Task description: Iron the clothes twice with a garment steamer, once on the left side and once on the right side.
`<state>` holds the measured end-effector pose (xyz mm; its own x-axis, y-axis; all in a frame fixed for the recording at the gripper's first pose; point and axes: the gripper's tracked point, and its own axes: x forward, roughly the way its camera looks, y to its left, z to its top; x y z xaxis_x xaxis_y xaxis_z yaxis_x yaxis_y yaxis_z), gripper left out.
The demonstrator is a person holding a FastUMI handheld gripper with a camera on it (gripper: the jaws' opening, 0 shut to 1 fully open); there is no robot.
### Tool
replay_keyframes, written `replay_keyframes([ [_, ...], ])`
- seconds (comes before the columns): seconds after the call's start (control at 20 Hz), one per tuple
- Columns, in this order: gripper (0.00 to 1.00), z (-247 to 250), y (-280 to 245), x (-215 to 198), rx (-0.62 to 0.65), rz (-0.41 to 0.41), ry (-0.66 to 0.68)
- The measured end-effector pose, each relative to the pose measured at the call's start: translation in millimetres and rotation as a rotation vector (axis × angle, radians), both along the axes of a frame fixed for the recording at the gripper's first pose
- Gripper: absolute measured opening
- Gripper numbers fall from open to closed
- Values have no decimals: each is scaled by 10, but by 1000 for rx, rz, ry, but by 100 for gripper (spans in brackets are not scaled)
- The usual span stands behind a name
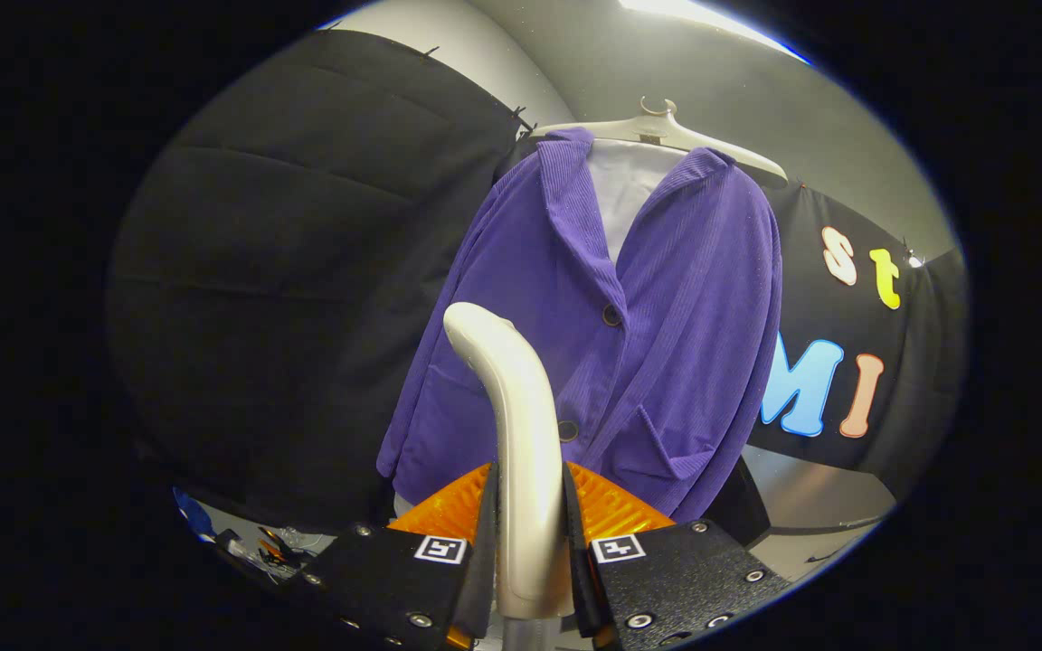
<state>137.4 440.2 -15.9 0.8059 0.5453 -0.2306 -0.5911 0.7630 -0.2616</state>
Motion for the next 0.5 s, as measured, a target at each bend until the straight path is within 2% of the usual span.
replay_keyframes([
  [0.5, 36, -636, -38, -172, -63, 16, 93],
])
